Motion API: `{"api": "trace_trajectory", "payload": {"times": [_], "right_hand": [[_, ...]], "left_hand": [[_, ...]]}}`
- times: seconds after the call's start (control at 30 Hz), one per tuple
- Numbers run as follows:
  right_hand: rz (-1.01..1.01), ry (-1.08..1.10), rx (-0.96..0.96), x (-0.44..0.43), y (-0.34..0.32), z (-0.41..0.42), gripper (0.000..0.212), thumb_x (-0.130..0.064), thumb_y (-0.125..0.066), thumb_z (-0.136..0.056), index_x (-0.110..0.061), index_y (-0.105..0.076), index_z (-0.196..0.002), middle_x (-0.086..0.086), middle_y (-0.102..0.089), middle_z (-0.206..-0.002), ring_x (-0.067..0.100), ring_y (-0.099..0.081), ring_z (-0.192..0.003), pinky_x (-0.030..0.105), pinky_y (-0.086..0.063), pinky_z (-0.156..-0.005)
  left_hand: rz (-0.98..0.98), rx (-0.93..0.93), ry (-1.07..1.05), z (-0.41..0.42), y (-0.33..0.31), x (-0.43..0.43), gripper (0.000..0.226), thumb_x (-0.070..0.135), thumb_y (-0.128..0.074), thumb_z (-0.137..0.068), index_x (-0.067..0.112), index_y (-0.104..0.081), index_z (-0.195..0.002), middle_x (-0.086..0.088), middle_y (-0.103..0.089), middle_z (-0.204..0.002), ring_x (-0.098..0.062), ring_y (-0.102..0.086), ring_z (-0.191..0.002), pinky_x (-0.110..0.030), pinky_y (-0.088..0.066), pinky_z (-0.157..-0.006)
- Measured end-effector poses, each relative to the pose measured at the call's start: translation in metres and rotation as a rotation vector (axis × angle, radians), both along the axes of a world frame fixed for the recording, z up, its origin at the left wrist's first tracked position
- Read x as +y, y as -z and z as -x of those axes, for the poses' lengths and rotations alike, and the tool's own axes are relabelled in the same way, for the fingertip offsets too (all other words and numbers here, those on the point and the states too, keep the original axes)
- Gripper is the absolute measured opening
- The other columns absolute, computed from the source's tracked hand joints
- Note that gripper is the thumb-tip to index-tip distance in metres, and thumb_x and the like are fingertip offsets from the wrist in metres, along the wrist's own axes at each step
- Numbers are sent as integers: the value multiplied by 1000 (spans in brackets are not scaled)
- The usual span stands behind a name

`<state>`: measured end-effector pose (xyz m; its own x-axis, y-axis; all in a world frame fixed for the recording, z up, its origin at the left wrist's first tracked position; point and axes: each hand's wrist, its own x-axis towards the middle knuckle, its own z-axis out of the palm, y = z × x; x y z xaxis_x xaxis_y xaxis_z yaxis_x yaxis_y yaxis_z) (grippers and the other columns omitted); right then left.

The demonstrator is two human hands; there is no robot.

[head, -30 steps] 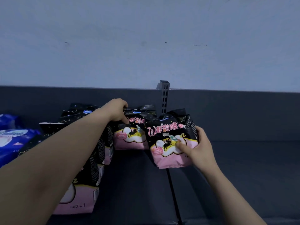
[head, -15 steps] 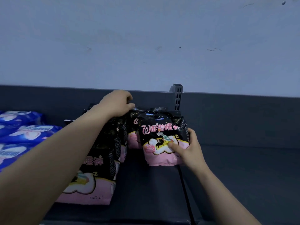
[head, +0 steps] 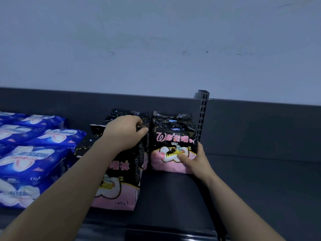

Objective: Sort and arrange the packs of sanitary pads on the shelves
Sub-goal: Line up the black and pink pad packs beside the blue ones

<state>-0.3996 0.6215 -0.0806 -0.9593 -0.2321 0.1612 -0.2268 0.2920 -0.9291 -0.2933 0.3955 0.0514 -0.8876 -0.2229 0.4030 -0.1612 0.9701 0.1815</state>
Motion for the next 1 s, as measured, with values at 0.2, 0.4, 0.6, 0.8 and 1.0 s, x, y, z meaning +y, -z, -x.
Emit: {"api": "trace_trajectory", "payload": {"times": [0.2,0.4,0.6,0.8,1.0], "right_hand": [[-120,149,189,-1,-14,-15,89,-43,-78,-65,-29,-34,-142,-3,-45,-137,17,-36,-130,45,-35,-109],[-264,213,467,-4,-37,-49,66,-37,-68,-84,-17,-42,-141,3,-48,-140,21,-38,-131,45,-32,-110],[-458,234,605,-13,-54,-101,65,-35,-67,-85,-14,-42,-142,1,-46,-144,20,-36,-136,42,-24,-115],[-480,241,590,-34,-64,-178,64,-46,-51,-81,-18,-48,-138,1,-51,-139,22,-41,-132,40,-24,-113],[-524,163,543,-72,-49,-264,58,-38,-63,-88,-22,-44,-141,0,-49,-140,23,-39,-133,44,-23,-114]], "left_hand": [[10,62,18,-11,10,10,39,52,-52,-91,26,-61,-119,5,-63,-115,-20,-57,-109,-36,-47,-89],[76,121,74,-32,9,22,41,51,-50,-92,25,-60,-123,5,-61,-117,-22,-54,-112,-33,-43,-83],[77,151,173,-77,11,26,44,52,-50,-93,24,-59,-125,3,-61,-121,-23,-53,-114,-35,-42,-89],[28,184,228,-138,25,2,42,53,-50,-90,24,-64,-117,4,-63,-115,-24,-56,-107,-36,-43,-86],[-87,258,212,-224,61,-39,44,48,-56,-80,16,-70,-107,-1,-69,-100,-27,-62,-90,-40,-51,-75]]}}
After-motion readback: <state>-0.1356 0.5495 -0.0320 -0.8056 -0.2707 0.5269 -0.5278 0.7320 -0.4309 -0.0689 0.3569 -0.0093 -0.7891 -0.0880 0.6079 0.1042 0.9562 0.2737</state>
